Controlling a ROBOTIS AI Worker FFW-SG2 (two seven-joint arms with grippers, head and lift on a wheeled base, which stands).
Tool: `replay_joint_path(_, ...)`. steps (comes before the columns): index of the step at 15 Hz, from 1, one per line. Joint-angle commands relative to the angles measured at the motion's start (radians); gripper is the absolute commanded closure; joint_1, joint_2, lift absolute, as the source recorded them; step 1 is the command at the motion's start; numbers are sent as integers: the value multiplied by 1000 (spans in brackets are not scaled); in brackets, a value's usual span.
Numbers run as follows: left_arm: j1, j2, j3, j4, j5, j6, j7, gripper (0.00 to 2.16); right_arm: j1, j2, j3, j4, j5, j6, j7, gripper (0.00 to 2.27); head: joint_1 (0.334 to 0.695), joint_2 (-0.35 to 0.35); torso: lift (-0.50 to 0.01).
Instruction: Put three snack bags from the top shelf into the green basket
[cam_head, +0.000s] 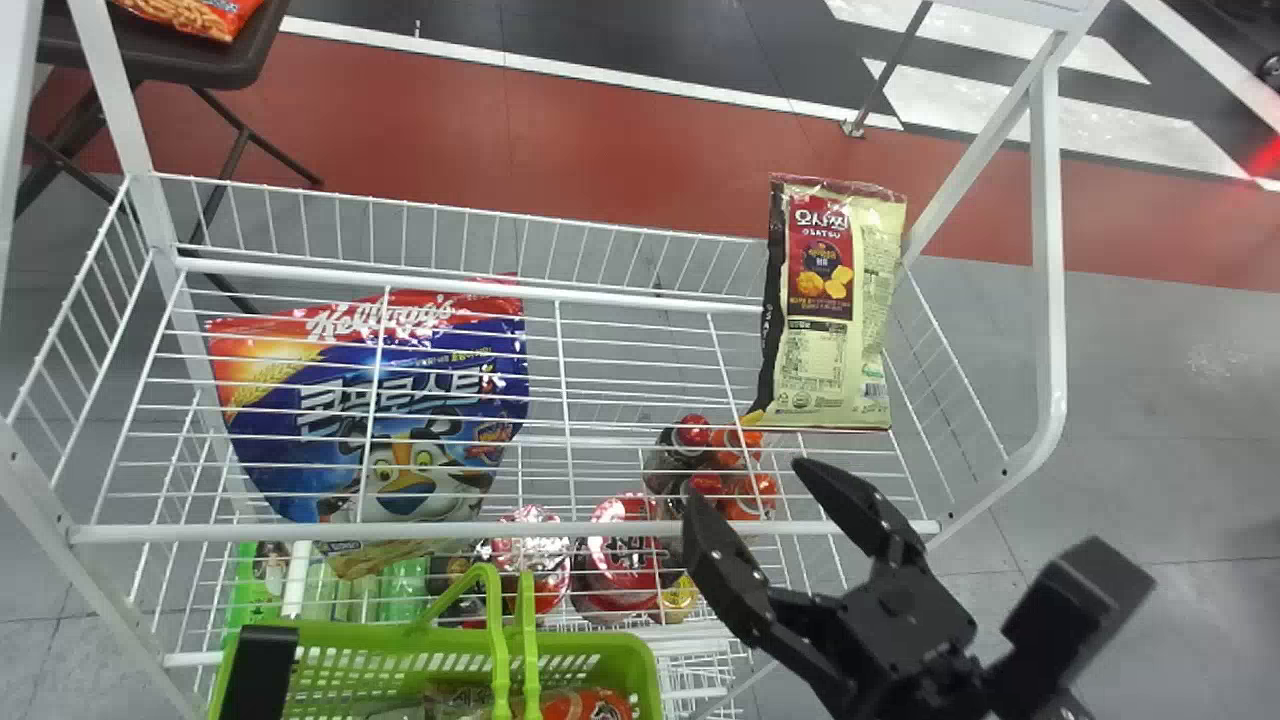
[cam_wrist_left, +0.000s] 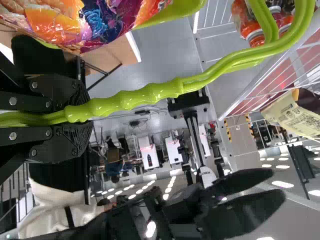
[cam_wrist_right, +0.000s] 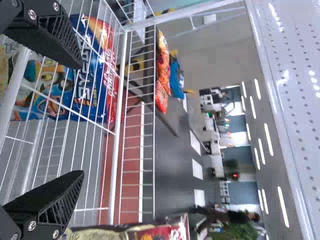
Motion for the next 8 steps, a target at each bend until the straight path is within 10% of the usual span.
replay_joint_path(1,-16,-3,0,24,15,-1,-2,2145,67,27,-10,2,4,-58,-24,63,695,-350,-50)
replay_joint_path(8,-28,-3,-1,61,35,-7,-6,2145,107,44,19,11,86,-205,-47,63,695,-350,-50)
